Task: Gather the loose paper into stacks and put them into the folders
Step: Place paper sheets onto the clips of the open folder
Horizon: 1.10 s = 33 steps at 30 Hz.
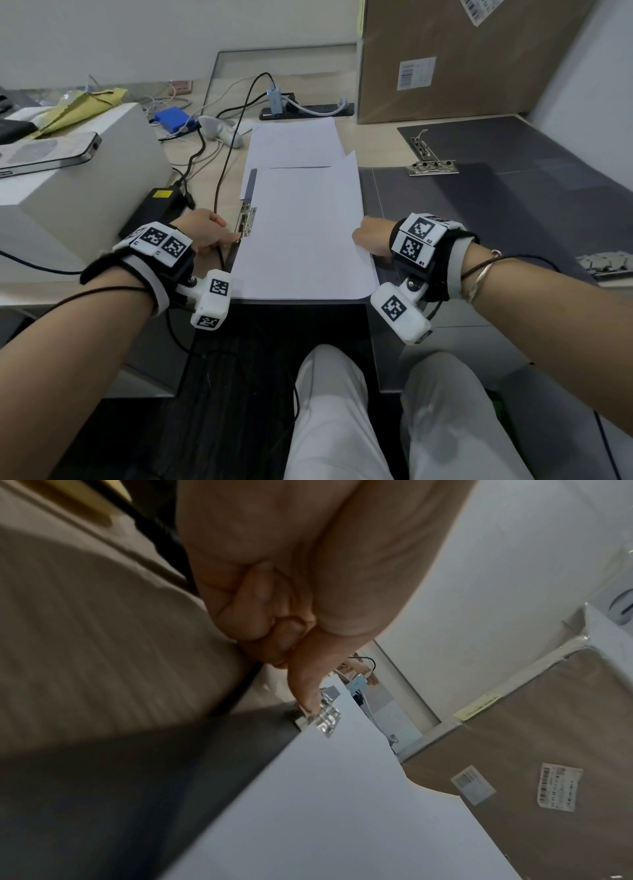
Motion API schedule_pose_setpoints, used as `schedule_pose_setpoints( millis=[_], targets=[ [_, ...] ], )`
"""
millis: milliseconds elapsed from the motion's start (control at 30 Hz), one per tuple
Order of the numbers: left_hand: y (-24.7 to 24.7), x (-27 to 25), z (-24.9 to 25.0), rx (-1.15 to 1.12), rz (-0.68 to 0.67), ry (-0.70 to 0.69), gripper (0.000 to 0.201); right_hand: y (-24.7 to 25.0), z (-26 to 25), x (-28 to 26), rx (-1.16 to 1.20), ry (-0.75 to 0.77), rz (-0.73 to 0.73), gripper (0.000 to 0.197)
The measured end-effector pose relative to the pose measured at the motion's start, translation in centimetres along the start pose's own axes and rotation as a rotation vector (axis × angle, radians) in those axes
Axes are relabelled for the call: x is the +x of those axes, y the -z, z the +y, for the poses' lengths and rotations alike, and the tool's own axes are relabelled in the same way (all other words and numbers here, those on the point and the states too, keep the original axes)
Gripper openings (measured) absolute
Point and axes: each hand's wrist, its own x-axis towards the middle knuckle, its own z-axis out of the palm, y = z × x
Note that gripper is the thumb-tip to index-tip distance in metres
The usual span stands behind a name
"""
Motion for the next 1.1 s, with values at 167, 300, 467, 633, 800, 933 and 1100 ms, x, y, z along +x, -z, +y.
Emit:
schedule_pose_setpoints(
  millis=[167,300,467,633,800,933,1100],
  targets=[
    [0.0,-0.1,-0.2,-0.007,-0.022,-0.006,0.019,0.2,-0.5,-0.8,0.298,-0.108,0.011,0.026],
    [0.2,-0.4,-0.1,-0.038,-0.064,0.01,0.017,-0.5,0.3,0.1,0.623,-0.184,0.012,0.015],
    [0.5,-0.8,0.6,-0.036,-0.068,0.043,0.009,0.3,1.1,-0.4,0.774,-0.172,-0.04,0.026],
    [0.2,-1.3,1.5,-0.119,-0.098,0.07,0.006,0.8,2.6,-1.0,0.821,-0.181,-0.067,0.02],
    [0.0,-2.2,2.3,-0.082,-0.058,0.057,0.005,0.9,4.4,-2.2,0.855,-0.15,-0.035,0.035],
    [1.1,-3.2,4.1,-0.094,-0.068,0.077,0.017,2.0,5.9,-2.4,0.865,-0.112,-0.005,0.035],
    [2.0,-2.4,7.6,-0.215,0.02,-0.068,0.021,5.5,8.0,-0.3,1.034,-0.15,0.102,0.025]
  ],
)
